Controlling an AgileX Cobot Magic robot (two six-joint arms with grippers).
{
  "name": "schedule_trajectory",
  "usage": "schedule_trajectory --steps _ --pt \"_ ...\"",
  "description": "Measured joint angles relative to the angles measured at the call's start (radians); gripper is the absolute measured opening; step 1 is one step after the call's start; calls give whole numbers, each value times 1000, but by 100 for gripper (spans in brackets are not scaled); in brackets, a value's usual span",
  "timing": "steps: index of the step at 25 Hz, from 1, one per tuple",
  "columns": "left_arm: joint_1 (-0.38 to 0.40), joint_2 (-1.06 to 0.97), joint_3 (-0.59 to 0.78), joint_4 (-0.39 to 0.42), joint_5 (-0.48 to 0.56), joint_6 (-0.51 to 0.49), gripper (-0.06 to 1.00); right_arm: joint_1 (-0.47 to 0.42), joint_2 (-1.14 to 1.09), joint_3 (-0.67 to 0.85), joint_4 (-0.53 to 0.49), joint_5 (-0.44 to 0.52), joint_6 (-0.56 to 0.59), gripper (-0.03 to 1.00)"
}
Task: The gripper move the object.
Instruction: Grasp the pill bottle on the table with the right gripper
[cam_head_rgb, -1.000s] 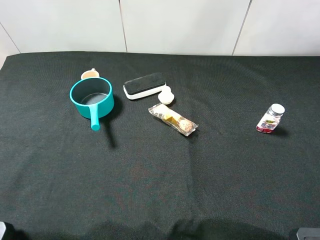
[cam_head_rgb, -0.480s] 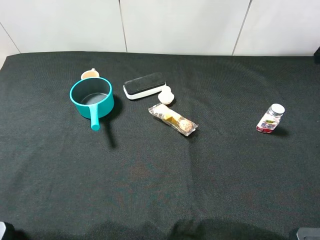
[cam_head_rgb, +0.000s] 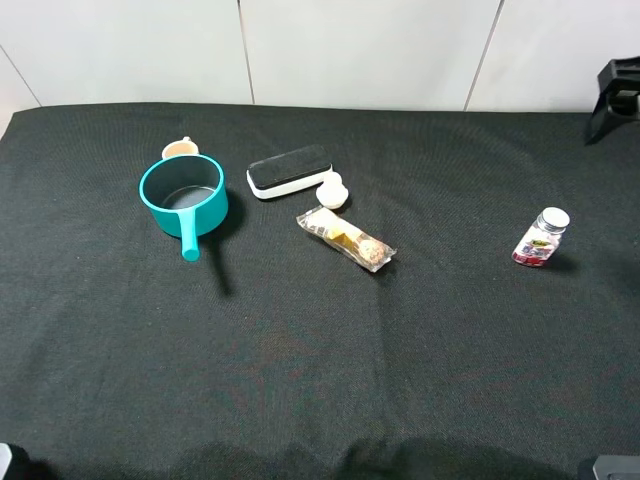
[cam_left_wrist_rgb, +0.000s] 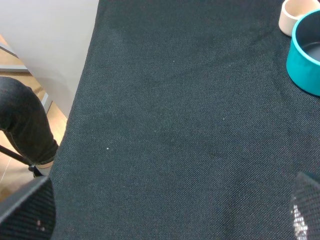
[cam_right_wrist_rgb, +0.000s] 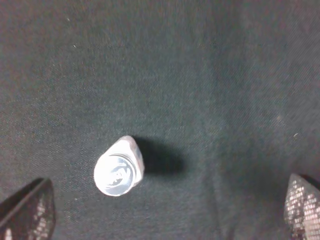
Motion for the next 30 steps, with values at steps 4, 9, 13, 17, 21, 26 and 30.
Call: schedule_trajectory --steps 4,9,13,17,21,26,30 --pt "0 0 0 0 0 0 99 0 47 0 30 -1 53 69" --pt "0 0 0 0 0 0 99 0 95 0 92 -2 91 69" --pt "0 0 0 0 0 0 99 0 122 0 130 -1 117 69" --pt "0 0 0 0 0 0 99 0 151 0 145 24 124 69" --pt "0 0 0 0 0 0 99 0 174 23 152 20 124 69" --pt "0 0 0 0 0 0 99 0 185 90 178 -45 127 69" --pt "0 0 0 0 0 0 99 0 185 111 187 -83 124 69"
